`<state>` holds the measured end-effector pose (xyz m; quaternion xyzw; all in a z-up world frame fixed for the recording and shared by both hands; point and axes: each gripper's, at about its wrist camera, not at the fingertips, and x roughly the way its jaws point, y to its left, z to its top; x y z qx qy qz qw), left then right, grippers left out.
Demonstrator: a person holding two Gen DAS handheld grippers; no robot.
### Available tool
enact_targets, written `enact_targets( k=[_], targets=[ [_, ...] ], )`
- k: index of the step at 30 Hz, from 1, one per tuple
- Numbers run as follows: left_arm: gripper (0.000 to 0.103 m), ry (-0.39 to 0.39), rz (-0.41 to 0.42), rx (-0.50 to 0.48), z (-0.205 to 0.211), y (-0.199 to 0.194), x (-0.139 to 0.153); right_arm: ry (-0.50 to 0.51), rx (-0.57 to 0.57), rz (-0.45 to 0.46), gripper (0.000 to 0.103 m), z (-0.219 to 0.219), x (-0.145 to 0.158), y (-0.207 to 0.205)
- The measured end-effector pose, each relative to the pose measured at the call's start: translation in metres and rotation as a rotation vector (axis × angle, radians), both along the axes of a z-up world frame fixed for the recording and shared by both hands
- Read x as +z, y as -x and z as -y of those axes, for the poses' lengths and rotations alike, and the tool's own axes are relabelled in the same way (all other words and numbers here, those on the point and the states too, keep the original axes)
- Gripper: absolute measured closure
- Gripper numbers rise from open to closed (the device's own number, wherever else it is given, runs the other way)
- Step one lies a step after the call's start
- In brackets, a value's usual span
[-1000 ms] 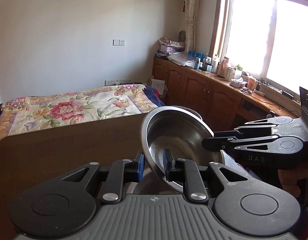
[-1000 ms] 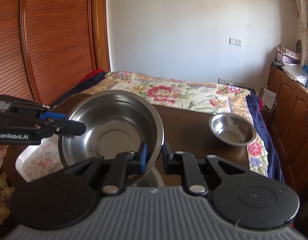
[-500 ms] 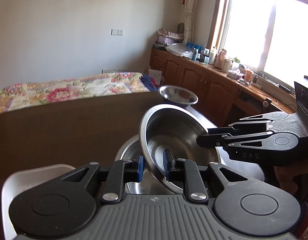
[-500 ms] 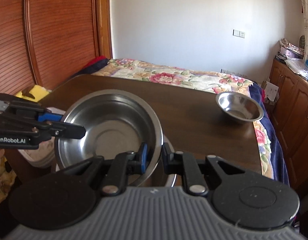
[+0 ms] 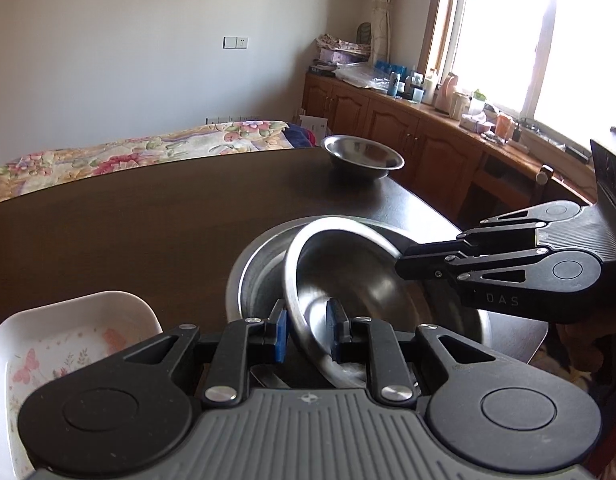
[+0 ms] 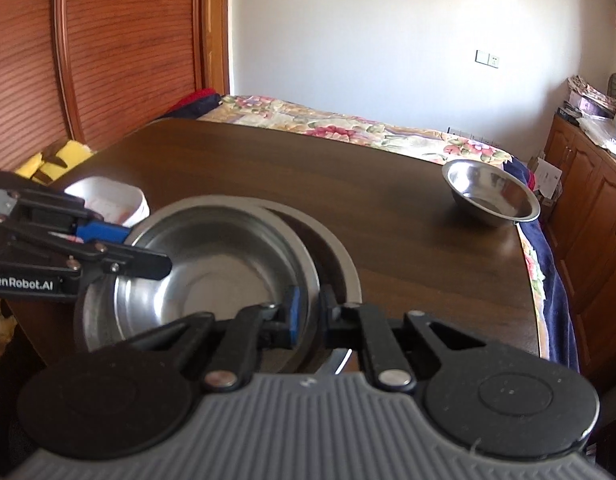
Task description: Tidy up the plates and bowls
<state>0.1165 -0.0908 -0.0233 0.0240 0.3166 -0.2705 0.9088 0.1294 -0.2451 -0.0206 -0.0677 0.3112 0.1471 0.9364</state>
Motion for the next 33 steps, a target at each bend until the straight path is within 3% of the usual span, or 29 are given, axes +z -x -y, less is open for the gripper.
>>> enact_targets(
  k=[6, 12, 19, 33],
  targets=[
    [0.079, -0.019, 0.006, 0.017, 0.000, -0.003, -0.005, 0.046, 0.008, 0.013, 0.095, -0.005, -0.002, -0.001],
    [0.078, -0.007, 0.023, 0.036, -0.004, -0.002, -0.002, 0.032, 0.004, 0.018, 0.095, -0.002, -0.002, 0.000],
    [0.069, 0.004, 0.068, 0.050, -0.008, 0.008, 0.005, -0.001, -0.001, 0.028, 0.095, -0.001, 0.000, 0.002],
    [0.067, 0.004, 0.085, 0.055, -0.004, 0.003, 0.014, -0.043, -0.013, 0.079, 0.095, 0.004, 0.013, 0.008]
  ],
)
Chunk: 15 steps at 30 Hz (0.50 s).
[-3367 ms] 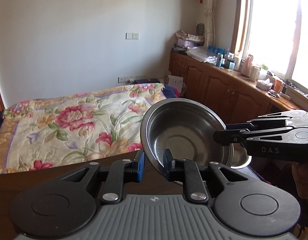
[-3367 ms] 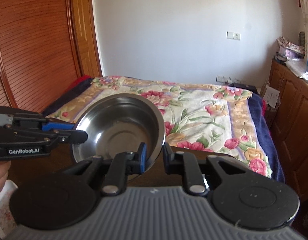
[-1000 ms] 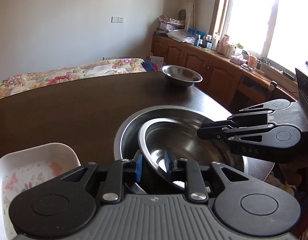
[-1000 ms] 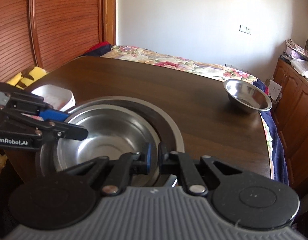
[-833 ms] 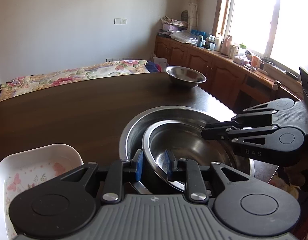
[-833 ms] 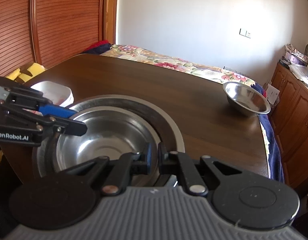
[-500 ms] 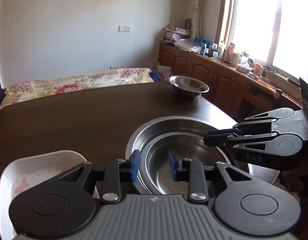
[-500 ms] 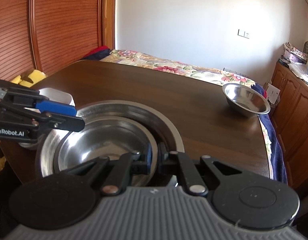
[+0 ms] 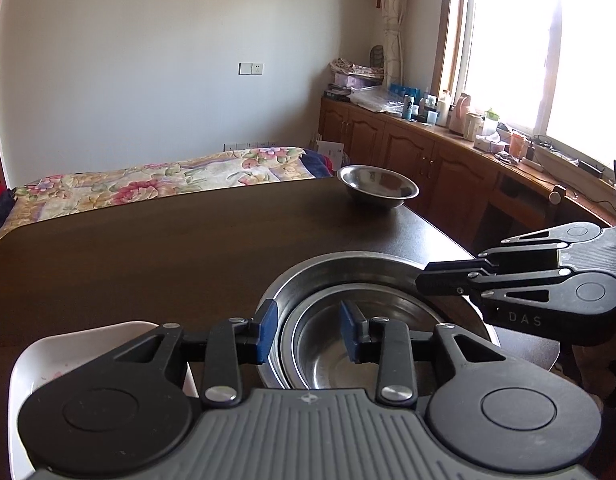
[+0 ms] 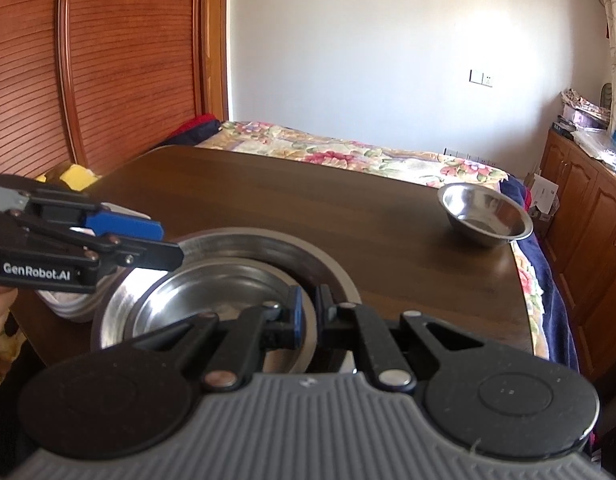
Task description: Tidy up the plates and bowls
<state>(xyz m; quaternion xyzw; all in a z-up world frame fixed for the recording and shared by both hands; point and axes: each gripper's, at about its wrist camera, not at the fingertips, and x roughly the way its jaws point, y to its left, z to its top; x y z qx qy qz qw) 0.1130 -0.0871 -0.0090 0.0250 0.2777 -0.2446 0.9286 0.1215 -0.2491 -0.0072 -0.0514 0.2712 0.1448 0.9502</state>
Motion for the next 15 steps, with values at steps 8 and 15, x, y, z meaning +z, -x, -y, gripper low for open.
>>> enact_targets(
  k=[8, 15],
  targets=[
    [0.066, -0.004, 0.003, -0.007, 0.001, 0.000, 0.000, -0.009, -0.014, 0.013, 0.095, 0.006, 0.003, -0.001],
    [0.062, -0.005, 0.011, -0.010, 0.005, -0.003, 0.004, -0.022, -0.050, 0.045, 0.095, 0.018, 0.009, -0.005]
  ],
)
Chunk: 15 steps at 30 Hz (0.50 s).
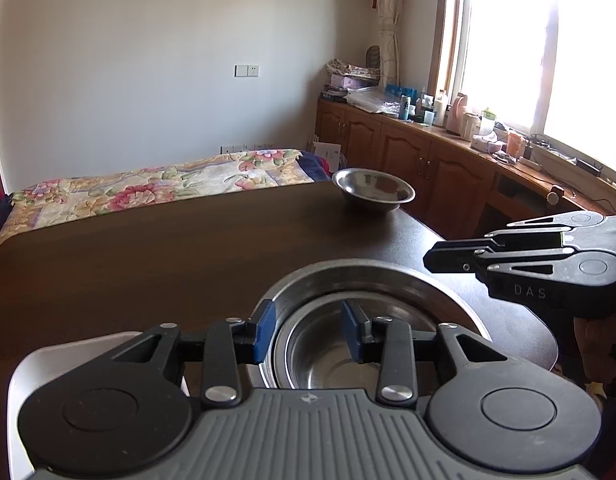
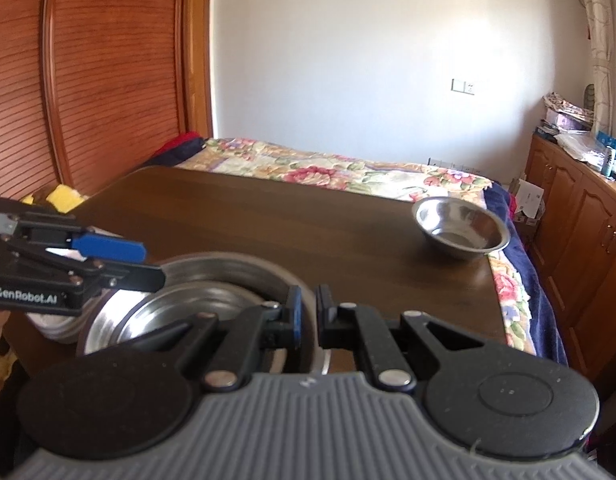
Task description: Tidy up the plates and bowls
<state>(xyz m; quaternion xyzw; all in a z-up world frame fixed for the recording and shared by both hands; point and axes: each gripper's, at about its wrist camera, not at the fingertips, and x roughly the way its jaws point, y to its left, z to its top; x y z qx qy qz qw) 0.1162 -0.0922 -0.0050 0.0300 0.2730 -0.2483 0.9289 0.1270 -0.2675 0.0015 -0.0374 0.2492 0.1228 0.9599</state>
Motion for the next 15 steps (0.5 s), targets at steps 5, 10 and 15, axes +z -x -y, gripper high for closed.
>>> enact_targets(
  k=[5, 10, 15],
  targets=[
    [0.054, -0.008, 0.009, -0.005, 0.013, -0.015, 0.007, -0.020, -0.048, 0.025, 0.094, 0.021, 0.004, -0.015],
    [0.046, -0.012, 0.021, -0.015, 0.030, -0.035, 0.016, -0.041, -0.089, 0.039, 0.094, 0.047, 0.006, -0.036],
    [0.044, -0.011, 0.009, -0.018, 0.049, -0.061, 0.023, -0.041, -0.119, 0.053, 0.078, 0.072, 0.004, -0.057]
  ],
)
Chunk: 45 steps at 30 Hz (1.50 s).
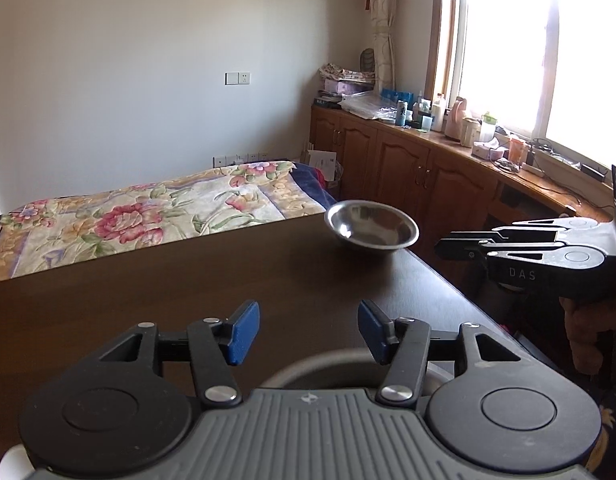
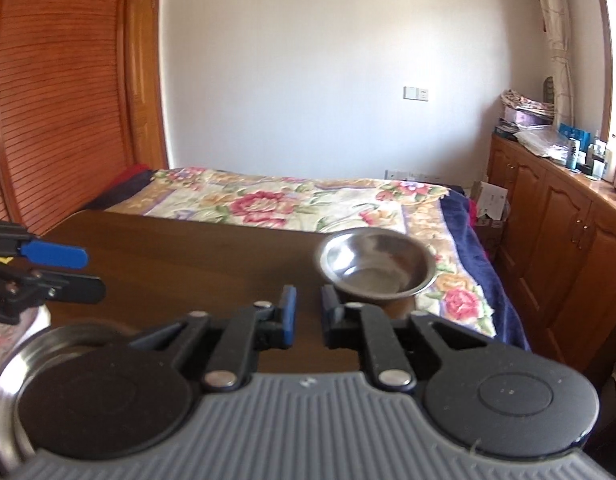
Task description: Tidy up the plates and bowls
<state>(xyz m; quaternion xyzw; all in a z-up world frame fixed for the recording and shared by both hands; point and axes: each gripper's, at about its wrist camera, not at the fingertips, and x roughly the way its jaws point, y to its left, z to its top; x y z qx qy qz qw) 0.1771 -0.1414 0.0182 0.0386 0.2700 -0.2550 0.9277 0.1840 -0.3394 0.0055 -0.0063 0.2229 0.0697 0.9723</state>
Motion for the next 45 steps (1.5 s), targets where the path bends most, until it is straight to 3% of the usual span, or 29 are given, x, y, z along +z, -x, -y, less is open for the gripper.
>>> enact_targets(
  k=[2, 4, 15, 21, 30, 45],
  targets=[
    [0.044, 0.004, -0.007, -0.006, 0.007, -0.011, 0.002, -0.006, -0.015, 0.006, 0.058, 0.009, -0.002, -0.008],
    [0.044, 0.002, -0.017, -0.009, 0.013, -0.022, 0.002, -0.005, -0.039, 0.014, 0.056, 0.016, -0.005, -0.015],
    [0.044, -0.038, -0.046, -0.051, 0.048, -0.078, 0.003, -0.010, -0.072, -0.013, 0.056, 0.051, -0.023, -0.060],
    [0.059, -0.036, -0.087, -0.087, 0.067, -0.111, -0.003, -0.031, -0.094, -0.026, 0.056, 0.066, -0.029, -0.075],
    [0.063, -0.050, -0.131, -0.112, 0.087, -0.152, -0.017, -0.069, -0.109, -0.052, 0.057, 0.079, -0.039, -0.084],
    [0.069, 0.013, -0.252, -0.151, 0.100, -0.191, -0.042, -0.209, -0.071, -0.107, 0.072, 0.089, -0.052, -0.094]
  ],
)
